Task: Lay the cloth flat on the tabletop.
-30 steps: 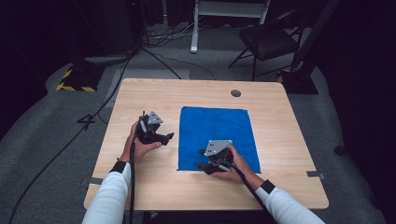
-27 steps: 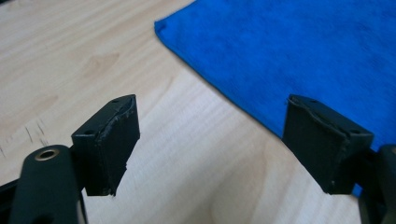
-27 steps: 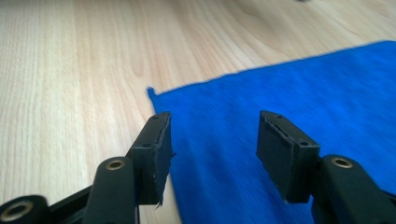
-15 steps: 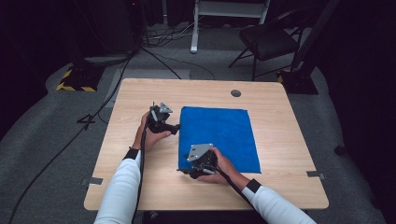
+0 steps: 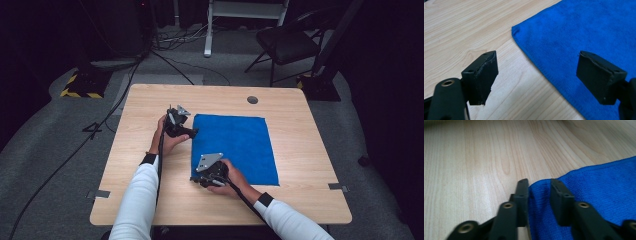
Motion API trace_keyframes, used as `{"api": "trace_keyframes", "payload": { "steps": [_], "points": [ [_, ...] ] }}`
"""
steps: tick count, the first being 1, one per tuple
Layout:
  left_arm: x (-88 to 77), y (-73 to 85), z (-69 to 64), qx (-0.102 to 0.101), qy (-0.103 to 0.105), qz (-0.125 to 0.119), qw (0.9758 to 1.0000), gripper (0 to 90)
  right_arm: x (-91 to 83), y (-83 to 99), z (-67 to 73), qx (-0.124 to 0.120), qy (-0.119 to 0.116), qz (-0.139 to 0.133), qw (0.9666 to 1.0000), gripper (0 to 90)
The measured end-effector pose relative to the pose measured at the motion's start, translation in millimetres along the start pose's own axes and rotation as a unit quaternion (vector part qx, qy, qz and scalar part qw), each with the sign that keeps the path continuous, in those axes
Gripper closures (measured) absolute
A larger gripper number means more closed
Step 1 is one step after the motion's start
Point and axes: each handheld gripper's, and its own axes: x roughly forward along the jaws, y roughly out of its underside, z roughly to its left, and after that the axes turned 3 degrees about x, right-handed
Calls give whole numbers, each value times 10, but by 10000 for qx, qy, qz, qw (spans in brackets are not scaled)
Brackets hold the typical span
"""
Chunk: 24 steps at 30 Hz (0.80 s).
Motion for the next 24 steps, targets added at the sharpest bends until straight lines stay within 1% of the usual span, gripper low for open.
{"api": "trace_keyframes", "payload": {
  "steps": [2,4,7,8,10,11,12,14,15,16,19,20,21,24],
  "points": [
    [32,-12,-3,-37,11,-6,10000,186,0,-1,2,8,50,12,10000,792],
    [74,-23,-10,-57,-20,47,10000,188,-3,5,-2,51,78,16,10000,843],
    [118,-41,-17,-97,-130,41,9999,197,-4,12,-6,79,102,-5,9999,872],
    [125,-48,-21,-131,-154,-16,9998,215,-8,12,4,40,119,8,9999,878],
    [134,-62,-12,-98,-166,-42,9998,226,-15,14,21,-18,97,24,9999,882],
    [145,-66,-18,-144,-160,-44,9998,224,-20,18,28,-6,79,23,10000,882],
    [154,-68,-11,-114,-177,-14,9998,223,-27,25,35,-9,54,23,10000,882],
    [177,-64,-5,-158,-265,11,9995,215,-40,38,52,-1,8,16,10000,883],
    [182,-60,4,-179,-278,7,9995,211,-49,48,62,-13,-26,12,10000,883],
    [192,-52,18,-194,-276,13,9994,202,-55,53,72,24,-33,1,10000,883],
    [232,-21,38,-330,-278,98,9990,189,-78,68,111,-23,-84,23,10000,882],
    [243,-11,45,-323,-266,127,9990,187,-85,72,131,-28,-91,30,10000,882],
    [258,0,42,-370,-228,135,9990,187,-92,79,149,-39,-110,28,9999,882],
    [295,28,37,-330,-261,243,9988,189,-113,96,187,-74,-114,39,9999,882]
  ]
}}
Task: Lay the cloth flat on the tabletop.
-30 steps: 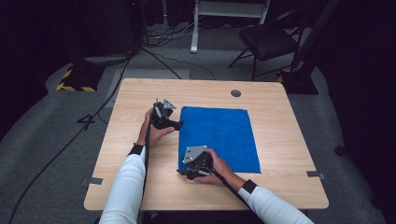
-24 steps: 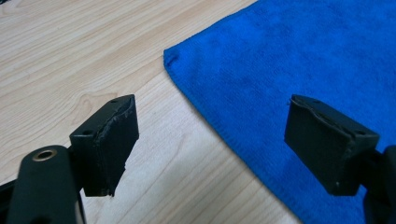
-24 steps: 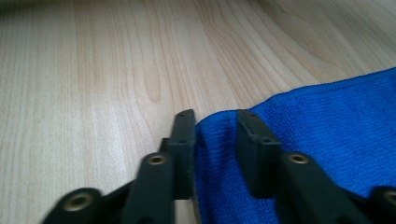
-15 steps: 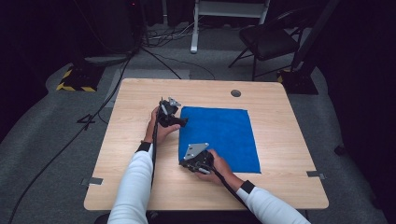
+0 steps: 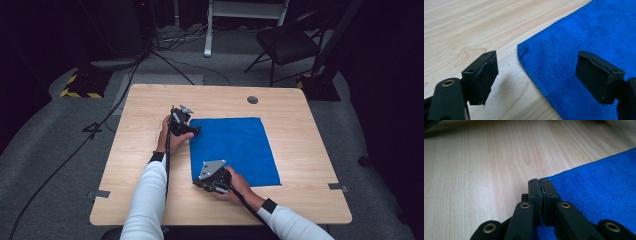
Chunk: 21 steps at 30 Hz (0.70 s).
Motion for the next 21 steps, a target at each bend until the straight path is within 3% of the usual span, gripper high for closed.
{"api": "trace_keyframes", "payload": {
  "steps": [9,14,18,21],
  "points": [
    [34,58,61,-142,45,44,9999,193,-35,32,76,-46,-100,-7,9999,882],
    [33,67,58,-117,61,21,9999,183,-38,37,92,-56,-113,-17,9999,882],
    [8,84,25,22,197,-95,9998,298,-40,45,88,-39,-116,-37,9999,882],
    [-13,83,19,119,346,-130,9992,504,-40,50,84,-26,-135,-48,9999,882]
  ]
}}
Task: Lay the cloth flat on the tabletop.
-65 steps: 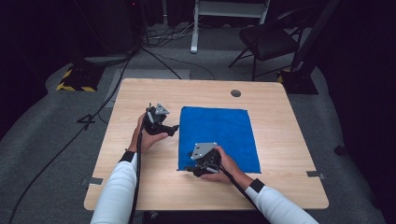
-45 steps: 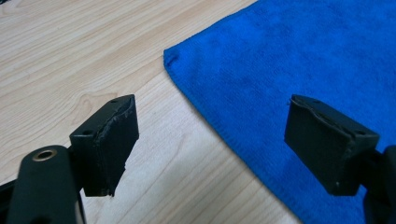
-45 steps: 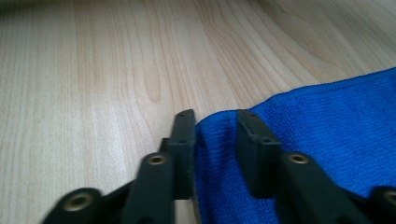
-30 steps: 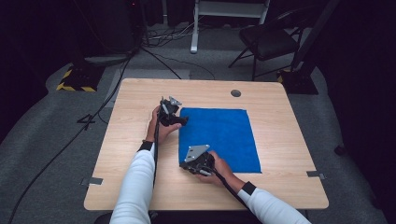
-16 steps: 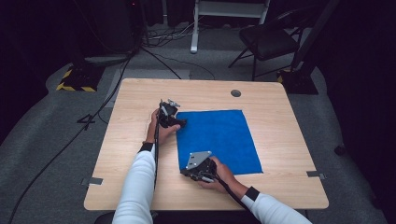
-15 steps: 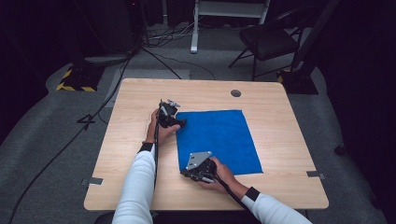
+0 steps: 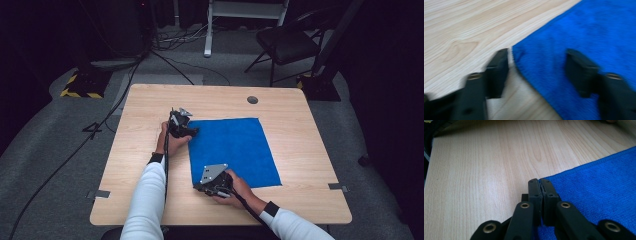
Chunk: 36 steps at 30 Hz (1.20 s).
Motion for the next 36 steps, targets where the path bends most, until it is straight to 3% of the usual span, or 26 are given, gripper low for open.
{"api": "trace_keyframes", "payload": {
  "steps": [4,9,20,26,28,36],
  "points": [
    [-17,-5,2,94,189,29,9998,703,2,2,-9,9,-22,-15,10000,884],
    [-13,-36,-1,139,264,125,9995,841,16,-15,-12,-30,11,-4,10000,885],
    [-84,-60,36,184,120,271,9994,864,45,-73,-10,-87,68,-66,9999,887],
    [-243,-47,154,-6,-52,97,9999,864,-27,-165,-15,-179,165,-235,9994,887],
    [-280,-56,183,24,-102,66,9999,863,-47,-185,-18,-175,200,-288,9992,887],
    [-351,-186,126,90,-133,-146,9998,860,-207,-196,-57,-113,336,-490,9982,887]
  ]
}}
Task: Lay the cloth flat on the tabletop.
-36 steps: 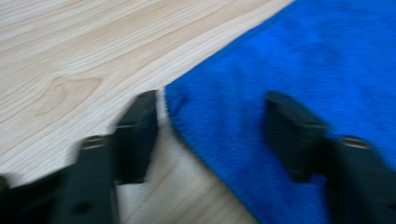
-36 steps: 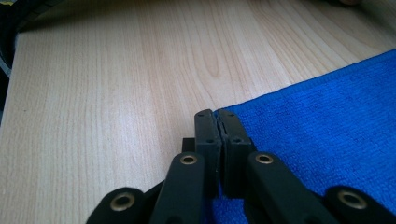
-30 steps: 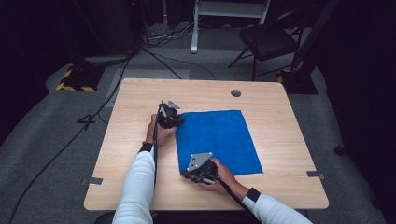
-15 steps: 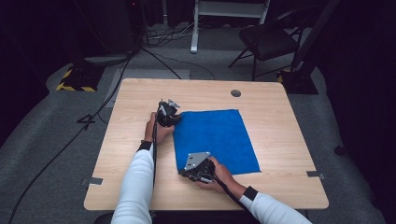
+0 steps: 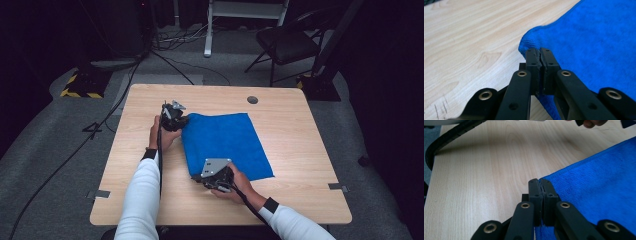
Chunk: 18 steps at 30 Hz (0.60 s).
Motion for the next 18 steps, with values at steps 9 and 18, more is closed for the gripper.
{"api": "trace_keyframes", "payload": {
  "steps": [9,18],
  "points": [
    [49,-213,-159,49,-91,-88,9999,858,-360,53,-115,173,282,-274,9991,886],
    [118,-406,-362,192,-45,-157,9997,850,-725,214,-301,431,670,-418,9959,886]
  ]
}}
